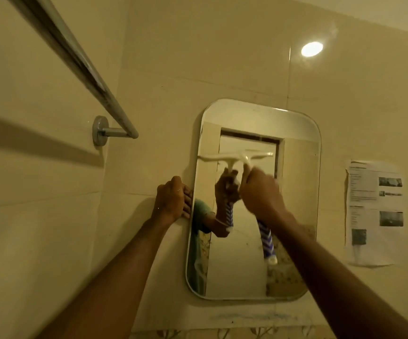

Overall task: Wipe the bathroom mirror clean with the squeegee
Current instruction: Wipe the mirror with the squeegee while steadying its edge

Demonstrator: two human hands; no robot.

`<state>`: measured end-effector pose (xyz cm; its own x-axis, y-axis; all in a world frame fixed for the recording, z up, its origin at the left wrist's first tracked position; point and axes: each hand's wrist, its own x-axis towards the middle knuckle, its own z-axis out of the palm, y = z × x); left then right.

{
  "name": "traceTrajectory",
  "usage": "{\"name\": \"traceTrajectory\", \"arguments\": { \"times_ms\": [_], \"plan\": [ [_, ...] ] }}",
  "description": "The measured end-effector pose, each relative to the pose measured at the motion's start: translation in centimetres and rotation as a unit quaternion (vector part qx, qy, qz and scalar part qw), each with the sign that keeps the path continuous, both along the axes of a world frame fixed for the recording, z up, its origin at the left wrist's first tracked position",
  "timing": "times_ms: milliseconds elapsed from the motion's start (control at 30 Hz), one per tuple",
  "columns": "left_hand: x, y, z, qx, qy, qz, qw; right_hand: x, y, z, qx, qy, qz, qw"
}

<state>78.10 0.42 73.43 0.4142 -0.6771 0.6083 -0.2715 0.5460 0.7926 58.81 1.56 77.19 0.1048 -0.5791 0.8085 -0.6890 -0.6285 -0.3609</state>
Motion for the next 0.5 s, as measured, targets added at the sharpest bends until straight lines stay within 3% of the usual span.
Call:
{"name": "traceTrajectory", "arguments": {
  "times_ms": [133, 367, 500],
  "plan": [
    [-0.2, 0.6, -0.2, -0.007, 0.004, 0.007, 1.0, -1.4, 1.1, -5.4, 0.061, 0.042, -0.02, 0.997],
    [0.0, 0.0, -0.7, -0.017, 0.003, 0.009, 1.0, -7.6, -1.8, 0.7, -0.02, -0.085, -0.046, 0.995],
    [-0.2, -0.2, -0.9, -0.032, 0.014, 0.017, 0.999, -7.1, -4.0, -6.8, -0.016, -0.091, -0.047, 0.995]
  ]
}}
